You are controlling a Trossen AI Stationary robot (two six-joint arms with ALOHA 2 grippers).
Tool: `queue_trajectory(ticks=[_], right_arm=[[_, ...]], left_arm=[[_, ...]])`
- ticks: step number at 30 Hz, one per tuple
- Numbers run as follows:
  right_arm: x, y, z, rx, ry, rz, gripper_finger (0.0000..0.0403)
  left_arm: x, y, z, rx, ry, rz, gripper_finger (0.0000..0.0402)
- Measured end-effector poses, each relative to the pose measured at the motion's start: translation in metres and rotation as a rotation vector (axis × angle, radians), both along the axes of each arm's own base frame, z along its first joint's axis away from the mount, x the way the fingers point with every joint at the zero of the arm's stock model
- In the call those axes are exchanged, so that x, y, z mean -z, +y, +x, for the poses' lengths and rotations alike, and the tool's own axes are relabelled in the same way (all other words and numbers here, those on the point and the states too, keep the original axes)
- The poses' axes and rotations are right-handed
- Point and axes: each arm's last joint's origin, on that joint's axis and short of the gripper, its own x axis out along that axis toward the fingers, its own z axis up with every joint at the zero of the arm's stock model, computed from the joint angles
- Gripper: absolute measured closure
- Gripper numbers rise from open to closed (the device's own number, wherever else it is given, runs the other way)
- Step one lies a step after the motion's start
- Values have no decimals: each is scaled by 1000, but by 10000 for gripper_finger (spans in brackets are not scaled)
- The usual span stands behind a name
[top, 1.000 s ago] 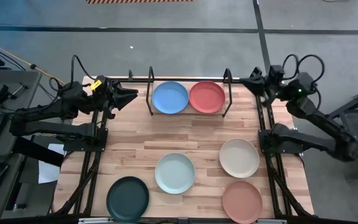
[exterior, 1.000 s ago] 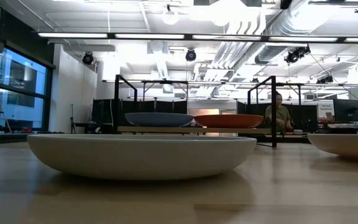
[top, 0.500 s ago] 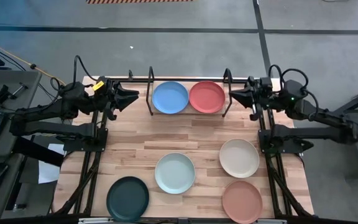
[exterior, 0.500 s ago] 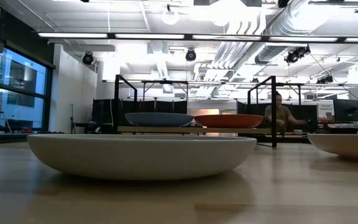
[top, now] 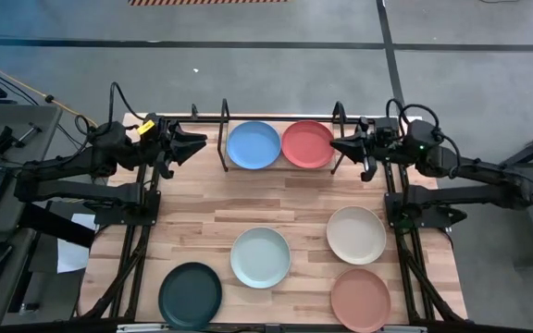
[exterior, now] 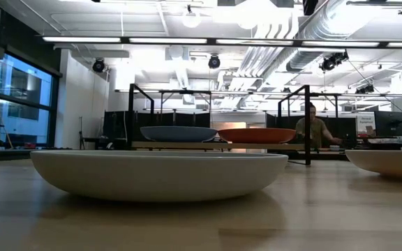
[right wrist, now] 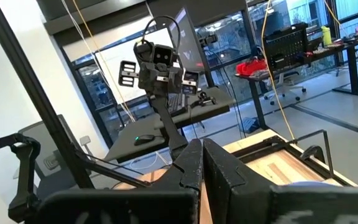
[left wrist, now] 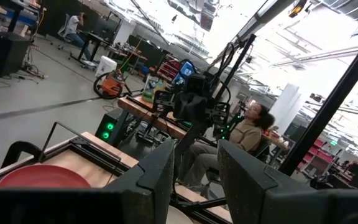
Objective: Place and stack plates onto a shelf
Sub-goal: Stack the black plate on the blue plate on the shelf
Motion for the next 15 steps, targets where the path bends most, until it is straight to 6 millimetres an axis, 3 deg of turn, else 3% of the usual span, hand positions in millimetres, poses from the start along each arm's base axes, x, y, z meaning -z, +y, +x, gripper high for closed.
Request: queue_trajectory(ticks=[15], right_arm=[[-4, -1, 6, -13, -58, -13, 403]], left_arm=[[1, 0, 3, 2, 10, -12, 289]])
